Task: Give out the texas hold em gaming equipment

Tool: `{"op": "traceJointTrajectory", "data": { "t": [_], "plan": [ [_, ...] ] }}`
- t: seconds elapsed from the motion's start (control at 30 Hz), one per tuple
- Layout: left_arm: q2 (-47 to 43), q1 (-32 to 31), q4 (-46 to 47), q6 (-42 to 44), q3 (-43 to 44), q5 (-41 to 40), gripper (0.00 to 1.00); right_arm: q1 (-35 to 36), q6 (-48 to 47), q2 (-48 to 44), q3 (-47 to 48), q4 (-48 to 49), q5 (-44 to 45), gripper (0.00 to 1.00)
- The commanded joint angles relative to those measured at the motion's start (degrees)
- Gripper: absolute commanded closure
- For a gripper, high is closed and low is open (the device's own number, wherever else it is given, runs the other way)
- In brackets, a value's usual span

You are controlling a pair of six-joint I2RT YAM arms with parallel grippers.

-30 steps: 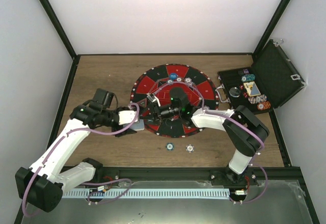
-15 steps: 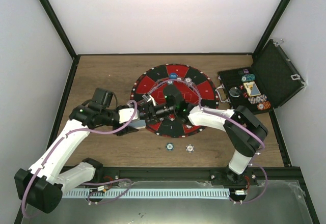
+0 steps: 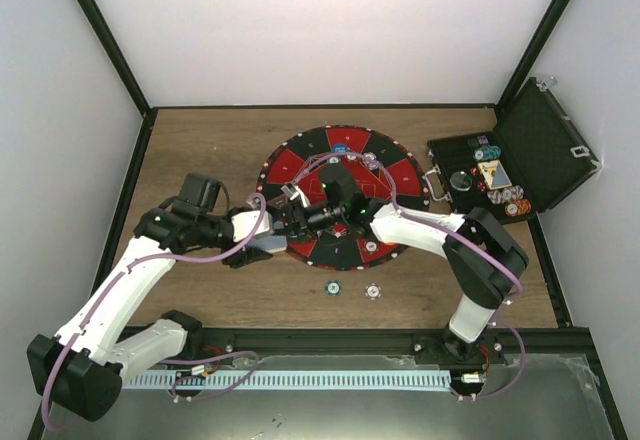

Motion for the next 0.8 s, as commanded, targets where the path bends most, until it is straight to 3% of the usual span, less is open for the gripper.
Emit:
{"op": "traceJointTrajectory", "data": {
  "t": [0.0, 0.33, 0.77],
  "plan": [
    [-0.97, 0.93, 2.3, -0.77, 1.34, 2.99, 0.96, -2.09, -5.44, -1.17, 1.31, -9.77, 1.31, 0.42],
    [-0.44, 2.44, 3.23, -0.98, 1.08, 3.79, 0.96, -4.9, -9.13, -3.59, 1.58, -14.97, 1.43, 0.43],
    [-0.1, 2.99, 5.33, -1.63, -0.25, 4.68, 0.96, -4.83, -7.94, -7.57, 1.81, -14.62, 0.25, 0.43]
  ]
}}
